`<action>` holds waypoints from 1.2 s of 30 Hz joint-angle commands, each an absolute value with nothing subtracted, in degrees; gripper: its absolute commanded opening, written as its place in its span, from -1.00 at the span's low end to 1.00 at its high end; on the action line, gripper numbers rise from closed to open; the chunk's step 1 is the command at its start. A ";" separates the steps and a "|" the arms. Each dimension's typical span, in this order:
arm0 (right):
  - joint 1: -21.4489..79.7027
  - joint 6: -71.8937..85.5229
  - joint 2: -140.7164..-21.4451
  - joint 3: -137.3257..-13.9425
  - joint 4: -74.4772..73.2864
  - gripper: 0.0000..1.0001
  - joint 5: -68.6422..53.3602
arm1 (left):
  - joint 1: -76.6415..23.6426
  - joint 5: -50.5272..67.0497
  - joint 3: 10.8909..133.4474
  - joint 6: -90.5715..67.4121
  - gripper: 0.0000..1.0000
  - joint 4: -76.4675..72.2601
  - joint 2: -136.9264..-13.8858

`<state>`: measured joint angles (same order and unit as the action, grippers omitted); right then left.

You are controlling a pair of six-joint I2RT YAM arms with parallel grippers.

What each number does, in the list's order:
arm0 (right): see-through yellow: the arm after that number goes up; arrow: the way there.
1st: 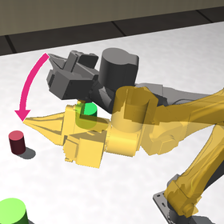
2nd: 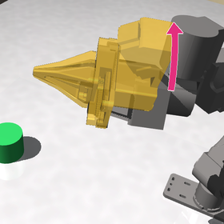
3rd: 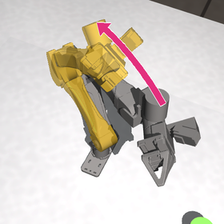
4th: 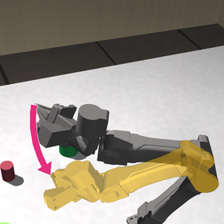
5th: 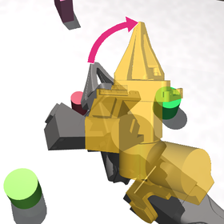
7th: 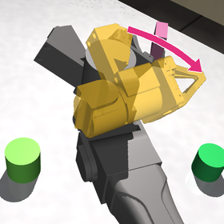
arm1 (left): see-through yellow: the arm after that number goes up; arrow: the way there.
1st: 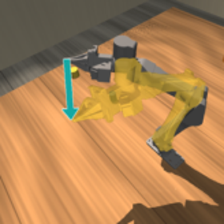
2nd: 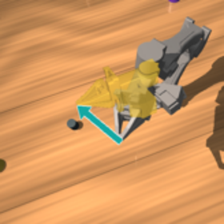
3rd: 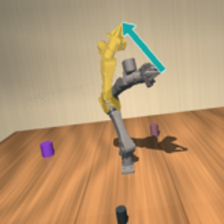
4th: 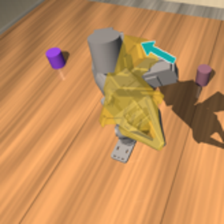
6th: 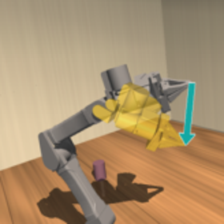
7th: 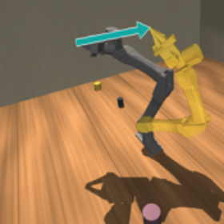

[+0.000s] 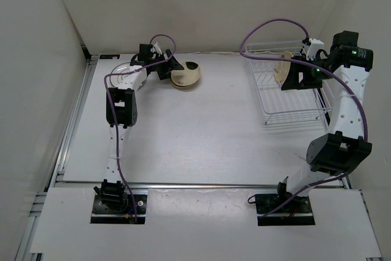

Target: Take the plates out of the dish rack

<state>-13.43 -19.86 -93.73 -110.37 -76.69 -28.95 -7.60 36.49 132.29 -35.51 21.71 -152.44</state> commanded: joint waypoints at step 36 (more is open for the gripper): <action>-13.97 -17.75 -96.32 -114.35 -77.43 0.54 -39.64 | -11.68 15.92 125.86 -17.67 1.00 28.21 -137.38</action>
<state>-13.54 -18.17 -95.39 -111.72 -76.97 -37.19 -11.07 20.38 125.86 -20.12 28.14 -144.84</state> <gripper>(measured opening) 0.770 0.993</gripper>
